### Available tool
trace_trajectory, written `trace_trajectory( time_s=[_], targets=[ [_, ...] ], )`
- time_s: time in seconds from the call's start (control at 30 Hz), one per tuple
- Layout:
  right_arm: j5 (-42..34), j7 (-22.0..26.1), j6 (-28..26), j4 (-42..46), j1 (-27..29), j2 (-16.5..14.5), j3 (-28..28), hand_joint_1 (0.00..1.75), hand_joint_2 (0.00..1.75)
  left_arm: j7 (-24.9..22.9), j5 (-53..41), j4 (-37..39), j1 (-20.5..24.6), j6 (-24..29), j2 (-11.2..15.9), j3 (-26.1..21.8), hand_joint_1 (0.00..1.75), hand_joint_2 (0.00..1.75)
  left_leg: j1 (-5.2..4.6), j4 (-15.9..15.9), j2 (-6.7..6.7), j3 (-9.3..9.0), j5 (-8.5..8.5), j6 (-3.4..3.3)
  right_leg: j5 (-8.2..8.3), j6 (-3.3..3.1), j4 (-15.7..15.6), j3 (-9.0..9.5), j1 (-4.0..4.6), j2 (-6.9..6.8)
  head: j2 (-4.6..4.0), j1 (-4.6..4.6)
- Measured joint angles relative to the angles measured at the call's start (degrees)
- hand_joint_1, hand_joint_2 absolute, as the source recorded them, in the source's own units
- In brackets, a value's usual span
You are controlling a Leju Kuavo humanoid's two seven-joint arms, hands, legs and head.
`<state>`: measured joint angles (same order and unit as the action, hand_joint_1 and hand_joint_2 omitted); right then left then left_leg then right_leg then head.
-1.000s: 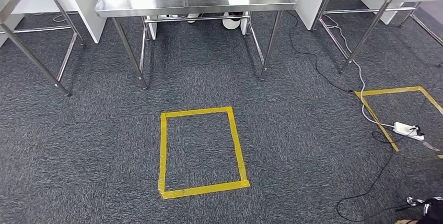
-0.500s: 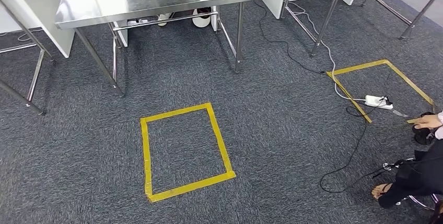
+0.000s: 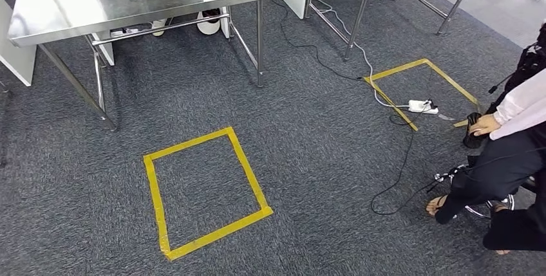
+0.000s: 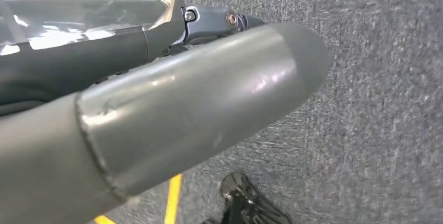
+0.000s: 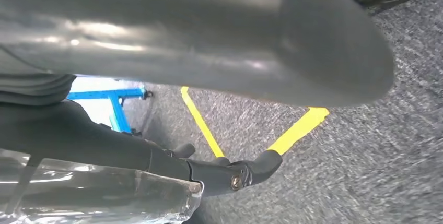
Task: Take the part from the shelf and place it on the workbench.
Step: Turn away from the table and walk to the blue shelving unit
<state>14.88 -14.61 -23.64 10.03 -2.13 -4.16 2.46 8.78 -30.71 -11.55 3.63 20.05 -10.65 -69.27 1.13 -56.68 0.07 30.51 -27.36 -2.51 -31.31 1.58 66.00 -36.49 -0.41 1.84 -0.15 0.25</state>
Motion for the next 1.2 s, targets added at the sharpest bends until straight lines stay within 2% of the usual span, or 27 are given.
trace_trajectory(
  time_s=[0.07, 0.1, 0.13, 0.17, 0.23, 0.3, 0.33, 0.37, 0.4, 0.43, 0.5, 0.53, 0.57, 0.6, 0.63, 0.67, 0.73, 0.8, 0.87, 0.9, 0.93, 1.0, 1.07, 1.1, 1.13, 1.17, 1.2],
  targets=[
    [2.07, -0.68, 0.3, -0.02, -0.07, 0.02, 0.53, 0.0, 0.0, -1.44, -0.48, 0.02, -0.17, 0.27, -0.03, 0.47, 0.0, 0.0, -0.18, -0.02, 1.69, 0.18, 0.02, -0.04, -2.44, 0.32, 6.26, -2.77, -0.29, -0.95, 0.0, 0.08],
    [3.55, -1.19, 0.45, -0.03, -0.03, -0.01, 1.06, 0.0, 0.0, -2.23, -0.75, 0.03, -0.2, 0.44, -0.06, 0.67, 0.0, 0.0, -0.22, -0.04, 2.47, 0.22, 0.02, -0.02, -2.4, 0.77, 6.72, -2.69, -0.41, -1.2, 0.01, 0.11],
    [5.35, -1.75, 0.55, -0.04, 0.01, -0.05, 1.83, 0.0, 0.0, -3.02, -1.0, 0.03, -0.16, 0.66, -0.09, 0.81, 0.0, 0.0, -0.21, -0.04, 3.19, 0.2, 0.01, 0.01, -1.5, 1.31, 4.75, -1.36, -0.56, -1.56, 0.01, 0.11],
    [7.4, -2.32, 0.59, -0.05, 0.02, -0.13, 2.8, 0.0, 0.0, -3.71, -1.27, 0.03, -0.09, 0.87, -0.14, 0.89, 0.0, 0.0, -0.19, -0.05, 3.86, 0.13, 0.0, 0.09, -0.1, 1.81, 0.82, 0.98, -0.69, -2.32, 0.01, 0.13],
    [10.96, -3.23, 0.3, -0.06, -0.19, -0.4, 5.16, 0.0, 0.0, -4.67, -1.8, 0.03, 0.04, 1.25, -0.23, 1.0, 0.0, 0.0, -0.36, -0.08, 5.01, -0.1, -0.12, 0.57, 2.57, 2.02, -7.09, 5.28, -0.65, -4.9, 0.0, 0.13],
    [12.41, -3.7, -0.24, -0.06, -0.39, -0.73, 7.17, 0.0, 0.0, -5.09, -2.4, 0.03, 0.15, 1.54, -0.28, 1.34, 0.0, 0.0, -0.53, -0.1, 5.99, -0.45, -0.27, 1.37, 3.69, 1.29, -9.78, 6.3, -0.33, -6.08, 0.0, 0.03],
    [12.54, -3.72, -0.42, -0.06, -0.41, -0.84, 7.85, 0.0, 0.0, -5.16, -2.48, 0.03, 0.26, 1.79, -0.36, 1.56, 0.0, 0.0, -0.49, -0.02, 6.5, -0.64, -0.28, 1.8, 3.92, 0.86, -9.79, 6.08, -0.13, -5.62, 0.0, 0.0],
    [12.75, -3.58, -0.48, -0.06, -0.37, -0.93, 8.37, 0.0, 0.0, -5.15, -2.36, 0.02, 0.39, 2.1, -0.45, 1.74, 0.0, 0.0, -0.34, 0.0, 6.79, -0.79, -0.36, 2.23, 4.14, 0.33, -9.94, 6.15, -0.36, -4.97, 0.0, -0.01],
    [13.25, -3.41, -0.46, -0.06, -0.31, -0.99, 8.84, 0.0, 0.0, -5.11, -2.12, 0.02, 0.51, 2.47, -0.54, 1.84, 0.0, 0.0, -0.17, -0.41, 6.22, -0.73, -0.84, 2.61, 4.38, -0.12, -10.15, 6.28, -0.55, -4.39, 0.0, -0.08],
    [14.15, -3.25, -0.39, -0.06, -0.27, -1.03, 9.43, 0.0, 0.0, -5.07, -1.88, 0.01, 0.57, 2.86, -0.63, 1.85, 0.0, 0.0, 0.0, -1.71, 4.98, -0.27, -1.97, 2.92, 4.7, -0.66, -10.36, 6.39, -0.82, -3.8, 0.01, -0.22],
    [17.49, -3.16, 0.06, -0.06, -0.2, -1.1, 11.21, 0.0, 0.0, -5.33, -1.73, 0.02, 0.45, 3.7, -0.72, 1.84, 0.0, 0.0, 0.2, -7.97, 1.6, 2.3, -5.97, 3.24, 5.16, -1.36, -10.52, 6.3, -1.03, -2.56, 0.01, -0.5],
    [19.71, -3.16, 0.41, -0.07, -0.17, -1.1, 12.48, 0.0, 0.0, -5.71, -1.71, 0.02, 0.33, 4.21, -0.76, 1.84, 0.0, 0.0, 0.22, -12.09, 0.62, 4.15, -7.96, 3.32, 5.29, -1.55, -10.49, 6.15, -0.96, -1.86, 0.01, -0.53],
    [22.05, -3.09, 0.8, -0.08, -0.1, -1.09, 13.95, 0.0, 0.0, -6.23, -1.75, 0.02, 0.23, 4.7, -0.78, 1.82, 0.0, 0.0, 0.22, -15.4, 0.14, 5.7, -9.12, 3.38, 5.32, -1.59, -10.46, 6.08, -0.86, -1.11, 0.01, -0.52],
    [24.32, -2.83, 0.99, -0.1, 0.0, -1.02, 15.51, 0.0, 0.0, -6.59, -1.85, 0.02, 0.16, 4.98, -0.78, 1.81, 0.0, 0.0, 0.22, -16.98, -0.06, 6.53, -9.15, 3.42, 5.32, -1.59, -10.4, 6.05, -0.79, -0.36, 0.01, -0.52],
    [26.5, -2.25, 0.93, -0.13, 0.09, -0.9, 17.24, 0.0, 0.0, -6.6, -2.04, 0.01, 0.13, 4.83, -0.74, 1.8, 0.0, 0.0, 0.24, -16.24, -0.18, 6.33, -7.91, 3.4, 5.32, -1.58, -10.28, 6.07, -0.77, 0.42, 0.01, -0.51],
    [28.27, -1.35, 0.59, -0.14, 0.1, -0.78, 18.94, 0.0, 0.0, -6.41, -2.41, 0.01, 0.17, 4.36, -0.68, 1.83, 0.0, 0.0, 0.31, -13.37, -0.43, 5.13, -5.83, 3.32, 5.31, -1.56, -10.13, 6.09, -0.78, 1.17, 0.01, -0.52],
    [29.85, 1.11, -0.44, -0.15, -0.41, -0.56, 21.87, 0.0, 0.0, -6.05, -3.81, 0.01, 0.3, 3.08, -0.46, 2.12, 0.0, 0.0, 0.63, -5.51, -2.63, 1.88, -1.97, 3.09, 5.21, -1.37, -9.5, 5.75, -0.57, 2.61, 0.01, -0.52],
    [27.71, 3.22, -1.46, -0.15, -1.23, -0.31, 23.03, 0.0, 0.0, -6.68, -6.01, -0.02, 0.43, 2.32, -0.2, 2.87, 0.0, 0.0, 0.64, -1.61, -4.14, 0.46, -0.9, 2.73, 5.19, -0.74, -9.03, 4.91, -0.28, 3.83, 0.01, -0.47],
    [22.94, 3.82, -2.38, -0.15, -1.59, 0.04, 22.21, 0.0, 0.0, -7.75, -8.04, -0.07, 0.49, 2.1, 0.01, 3.96, 0.0, 0.0, 0.3, -1.29, -3.16, 0.49, -0.87, 1.96, 5.36, 0.22, -9.05, 4.08, -0.29, 4.84, 0.01, -0.42],
    [20.24, 3.54, -2.65, -0.16, -1.55, 0.24, 21.21, 0.0, 0.0, -8.3, -8.78, -0.09, 0.5, 2.25, 0.02, 4.52, 0.0, 0.0, 0.22, -1.04, -2.6, 0.42, -0.65, 1.41, 5.22, 0.55, -8.66, 3.74, -0.38, 4.38, 0.01, -0.4],
    [17.74, 2.91, -2.78, -0.17, -1.44, 0.41, 19.97, 0.0, 0.0, -8.55, -9.5, -0.13, 0.42, 2.43, -0.01, 4.97, 0.0, 0.0, 0.25, -0.76, -1.97, 0.34, -0.4, 0.89, 4.52, 0.7, -7.47, 3.07, -0.4, 3.25, 0.0, -0.34],
    [14.47, 1.16, -2.59, -0.22, -1.17, 0.68, 17.21, 0.0, 0.0, -7.36, -11.57, -0.25, -0.19, 1.86, -0.14, 6.07, 0.0, 0.0, 0.2, -0.43, -0.57, 0.29, -0.14, 0.23, 1.4, 0.57, -1.55, 0.22, -0.43, 0.18, 0.01, -0.12],
    [13.88, -0.47, -1.91, -0.3, -0.92, 0.84, 15.26, 0.0, 0.0, -4.21, -12.75, -0.56, -1.01, -0.12, -0.29, 7.41, 0.0, 0.0, 0.0, -0.47, 1.0, 0.44, -0.18, 0.07, -1.81, 0.66, 5.98, -3.51, -0.5, -1.0, 0.01, 0.05],
    [14.1, -0.84, -1.6, -0.32, -0.78, 0.88, 14.73, 0.0, 0.0, -2.08, -11.99, -0.92, -1.26, -1.49, -0.38, 7.77, 0.0, 0.0, -0.07, -0.48, 1.8, 0.5, -0.21, 0.07, -2.33, 0.95, 7.79, -4.33, -0.55, -1.15, 0.0, 0.05],
    [14.32, -0.89, -1.43, -0.33, -0.64, 0.87, 14.37, 0.0, 0.0, 0.19, -10.51, -1.29, -1.36, -3.03, -0.44, 7.85, 0.0, 0.0, -0.09, -0.49, 2.55, 0.51, -0.25, 0.11, -1.9, 1.38, 7.19, -3.86, -0.59, -1.36, 0.0, 0.06],
    [14.48, -0.69, -1.39, -0.33, -0.53, 0.84, 14.06, 0.0, 0.0, 2.39, -9.04, -1.65, -1.38, -4.6, -0.4, 7.73, 0.0, 0.0, -0.09, -0.49, 3.25, 0.44, -0.31, 0.2, -0.72, 1.84, 4.25, -2.15, -0.63, -1.81, 0.0, 0.06],
    [14.66, -0.48, -1.46, -0.33, -0.5, 0.75, 13.75, 0.0, 0.0, 4.16, -7.85, -1.89, -1.3, -5.62, -0.2, 7.59, 0.0, 0.0, -0.13, -0.5, 3.89, 0.29, -0.41, 0.36, 0.78, 2.15, -0.32, 0.47, -0.66, -3.07, 0.0, 0.07]
  ],
)
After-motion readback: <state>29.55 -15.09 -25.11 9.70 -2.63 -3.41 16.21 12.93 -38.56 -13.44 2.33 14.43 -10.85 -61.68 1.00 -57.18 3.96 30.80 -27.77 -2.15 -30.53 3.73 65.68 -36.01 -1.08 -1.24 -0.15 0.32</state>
